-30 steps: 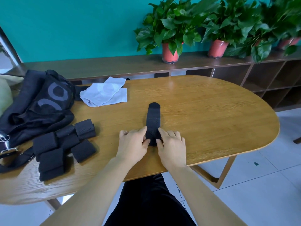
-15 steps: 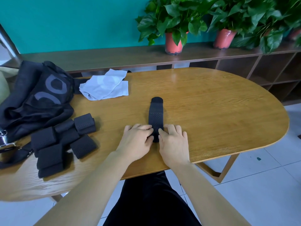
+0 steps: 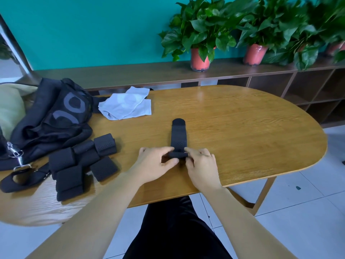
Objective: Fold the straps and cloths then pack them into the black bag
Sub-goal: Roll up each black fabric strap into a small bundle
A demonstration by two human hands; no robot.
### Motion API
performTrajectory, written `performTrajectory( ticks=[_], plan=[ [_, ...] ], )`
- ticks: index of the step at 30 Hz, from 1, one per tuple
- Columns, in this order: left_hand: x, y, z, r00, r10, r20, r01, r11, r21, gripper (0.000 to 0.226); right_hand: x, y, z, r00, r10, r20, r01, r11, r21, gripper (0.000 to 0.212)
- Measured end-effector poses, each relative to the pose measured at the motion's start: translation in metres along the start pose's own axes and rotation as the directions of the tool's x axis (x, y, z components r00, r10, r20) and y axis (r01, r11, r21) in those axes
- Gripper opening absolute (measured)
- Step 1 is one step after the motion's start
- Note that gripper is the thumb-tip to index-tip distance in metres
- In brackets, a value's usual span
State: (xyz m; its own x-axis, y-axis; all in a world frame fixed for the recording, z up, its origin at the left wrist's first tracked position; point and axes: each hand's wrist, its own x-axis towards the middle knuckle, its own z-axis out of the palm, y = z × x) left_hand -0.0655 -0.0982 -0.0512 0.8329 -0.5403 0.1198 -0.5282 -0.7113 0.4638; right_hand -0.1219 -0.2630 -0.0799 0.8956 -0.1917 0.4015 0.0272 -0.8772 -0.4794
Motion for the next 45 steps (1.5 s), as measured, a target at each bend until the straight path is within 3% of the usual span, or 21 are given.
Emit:
performTrajectory(
  ticks=[4, 9, 12, 20, 24, 27, 30, 35, 39, 45],
  plan=[
    [0.002, 0.001, 0.007, 0.99, -0.063, -0.127, 0.053, 0.996, -0.075, 0.044, 0.011, -0.012, 0.004, 0.993, 0.097, -0.06, -0.097, 0.995, 0.01, 0.029],
    [0.019, 0.011, 0.013, 0.966, -0.135, -0.219, 0.139, 0.99, 0.004, 0.039, 0.014, -0.024, 0.008, 0.977, 0.132, -0.17, -0.143, 0.988, -0.055, 0.009],
    [0.024, 0.011, 0.013, 0.963, -0.159, -0.219, 0.175, 0.983, 0.059, 0.023, 0.017, -0.023, 0.016, 0.974, 0.082, -0.212, -0.111, 0.986, -0.127, 0.023],
    [0.025, 0.01, 0.017, 0.959, -0.176, -0.22, 0.2, 0.976, 0.09, 0.033, 0.021, -0.015, 0.029, 0.975, -0.018, -0.221, -0.03, 0.977, -0.21, 0.022],
    [0.025, 0.009, 0.02, 0.957, -0.18, -0.229, 0.206, 0.974, 0.098, 0.045, 0.021, -0.014, 0.031, 0.983, -0.008, -0.186, -0.04, 0.968, -0.249, 0.033],
    [0.025, 0.006, 0.022, 0.963, -0.09, -0.252, 0.13, 0.981, 0.147, 0.044, 0.021, -0.014, 0.032, 0.986, -0.029, -0.167, -0.015, 0.965, -0.26, 0.039],
    [0.024, 0.005, 0.023, 0.982, 0.002, -0.188, 0.042, 0.972, 0.231, 0.037, 0.021, -0.014, 0.031, 0.988, -0.086, -0.128, 0.043, 0.95, -0.309, 0.033],
    [0.024, 0.007, 0.018, 0.998, -0.017, -0.063, 0.03, 0.977, 0.209, 0.048, 0.022, -0.011, 0.032, 0.988, -0.103, -0.117, 0.059, 0.944, -0.326, 0.01],
    [0.027, 0.007, 0.008, 0.999, -0.027, 0.024, 0.021, 0.978, 0.209, 0.054, 0.022, -0.011, 0.032, 0.991, -0.097, -0.094, 0.065, 0.954, -0.294, 0.024],
    [0.029, 0.003, 0.005, 0.997, -0.039, 0.067, 0.027, 0.984, 0.178, 0.052, 0.02, -0.01, 0.03, 0.994, -0.1, -0.049, 0.084, 0.963, -0.256, 0.015]
  ],
)
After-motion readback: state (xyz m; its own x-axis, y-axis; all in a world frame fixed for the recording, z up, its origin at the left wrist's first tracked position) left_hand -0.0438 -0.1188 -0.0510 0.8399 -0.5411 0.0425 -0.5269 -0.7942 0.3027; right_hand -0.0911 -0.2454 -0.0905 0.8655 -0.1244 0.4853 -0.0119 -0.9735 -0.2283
